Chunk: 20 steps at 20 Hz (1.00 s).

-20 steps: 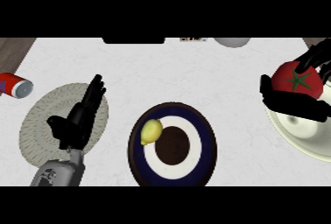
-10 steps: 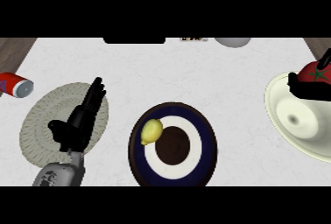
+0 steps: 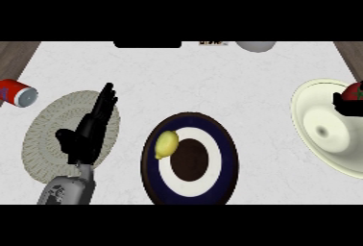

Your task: Pick the tomato from the plate and place it in the bowl

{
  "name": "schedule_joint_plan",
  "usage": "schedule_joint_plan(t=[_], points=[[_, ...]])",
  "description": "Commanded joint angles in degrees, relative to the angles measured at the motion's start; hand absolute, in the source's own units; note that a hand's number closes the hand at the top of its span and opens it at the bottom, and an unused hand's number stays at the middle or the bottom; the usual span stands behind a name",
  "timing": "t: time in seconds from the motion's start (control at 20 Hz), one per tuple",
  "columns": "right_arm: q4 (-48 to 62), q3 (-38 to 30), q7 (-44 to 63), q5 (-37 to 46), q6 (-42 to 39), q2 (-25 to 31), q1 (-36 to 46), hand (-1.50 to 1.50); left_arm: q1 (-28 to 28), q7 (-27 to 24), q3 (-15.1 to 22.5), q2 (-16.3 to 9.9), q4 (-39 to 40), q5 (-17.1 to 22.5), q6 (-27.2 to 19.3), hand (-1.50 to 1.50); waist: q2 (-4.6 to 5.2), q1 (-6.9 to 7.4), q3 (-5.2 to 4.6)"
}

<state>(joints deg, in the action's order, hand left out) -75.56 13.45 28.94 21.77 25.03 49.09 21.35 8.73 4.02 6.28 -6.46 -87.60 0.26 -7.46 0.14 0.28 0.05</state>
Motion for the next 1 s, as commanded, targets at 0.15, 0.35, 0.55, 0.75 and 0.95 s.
schedule_joint_plan(t=[0.15,0.35,0.55,0.75,0.95], points=[[10.71,-5.8,-12.49,-11.39,-6.1,-6.09,-2.74,-1.5,-3.17,-0.08,0.58,0.05,-3.11,0.24,1.05,0.0,-0.08,0.38,0.04],[13.06,-9.55,-22.97,-15.38,-11.74,-6.65,-1.82,-1.5,-3.12,-3.23,-1.72,-1.43,-0.65,1.08,3.06,0.0,-0.06,0.08,-0.01],[10.86,-14.05,-30.74,-17.9,-6.72,-10.28,-3.28,-1.5,0.22,2.42,-0.66,0.44,-1.83,-0.72,-0.01,0.0,-0.22,-0.41,0.01],[10.14,-21.48,-33.83,-22.38,-7.7,-7.61,-2.95,-1.5,-2.24,2.48,-0.97,-0.13,-4.61,-0.44,0.43,0.0,-0.29,-0.37,0.01],[8.97,-25.2,-33.14,-24.75,-7.72,-9.46,-3.2,-1.5,2.47,-0.04,-4.12,-1.31,2.36,0.59,2.53,0.0,-0.09,-0.46,-0.04]])
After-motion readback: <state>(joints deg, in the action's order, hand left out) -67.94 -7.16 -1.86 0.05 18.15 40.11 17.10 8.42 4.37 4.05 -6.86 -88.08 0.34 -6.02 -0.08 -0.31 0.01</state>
